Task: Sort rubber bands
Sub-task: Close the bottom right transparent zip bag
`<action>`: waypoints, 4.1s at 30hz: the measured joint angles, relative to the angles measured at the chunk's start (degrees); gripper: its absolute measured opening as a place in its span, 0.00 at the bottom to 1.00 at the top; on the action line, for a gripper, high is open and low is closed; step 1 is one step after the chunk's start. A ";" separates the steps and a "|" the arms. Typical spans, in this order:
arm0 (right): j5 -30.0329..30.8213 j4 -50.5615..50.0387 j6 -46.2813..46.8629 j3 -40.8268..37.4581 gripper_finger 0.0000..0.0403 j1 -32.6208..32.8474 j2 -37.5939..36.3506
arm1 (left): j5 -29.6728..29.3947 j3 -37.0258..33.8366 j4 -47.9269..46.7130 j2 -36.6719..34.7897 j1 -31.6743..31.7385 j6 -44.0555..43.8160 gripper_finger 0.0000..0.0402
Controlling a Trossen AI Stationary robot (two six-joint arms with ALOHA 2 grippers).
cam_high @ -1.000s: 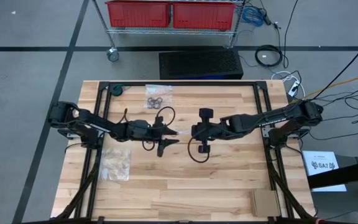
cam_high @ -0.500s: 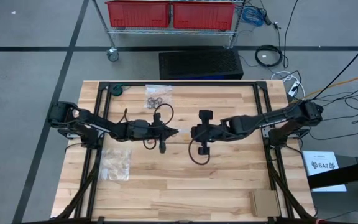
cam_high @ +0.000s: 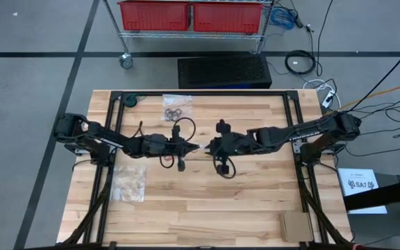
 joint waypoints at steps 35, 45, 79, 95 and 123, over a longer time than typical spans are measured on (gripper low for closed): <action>-3.96 1.08 -0.94 1.02 0.03 -5.71 8.57 | 0.20 0.07 -0.39 0.00 -0.02 -0.13 0.00; -3.87 -4.06 0.04 2.23 0.02 -5.64 8.46 | -0.24 0.05 -1.89 0.00 -0.04 -0.12 0.00; -2.71 -5.10 0.11 2.16 0.02 -5.00 6.30 | -0.80 -0.04 3.60 0.04 0.02 -5.18 0.34; -2.50 -3.22 -0.85 2.16 0.02 -4.51 6.30 | 0.18 0.00 5.14 0.04 0.00 -4.74 0.10; -2.10 -7.95 -0.83 7.39 0.25 -4.48 6.43 | 2.20 0.67 3.88 -0.04 0.00 -1.92 0.00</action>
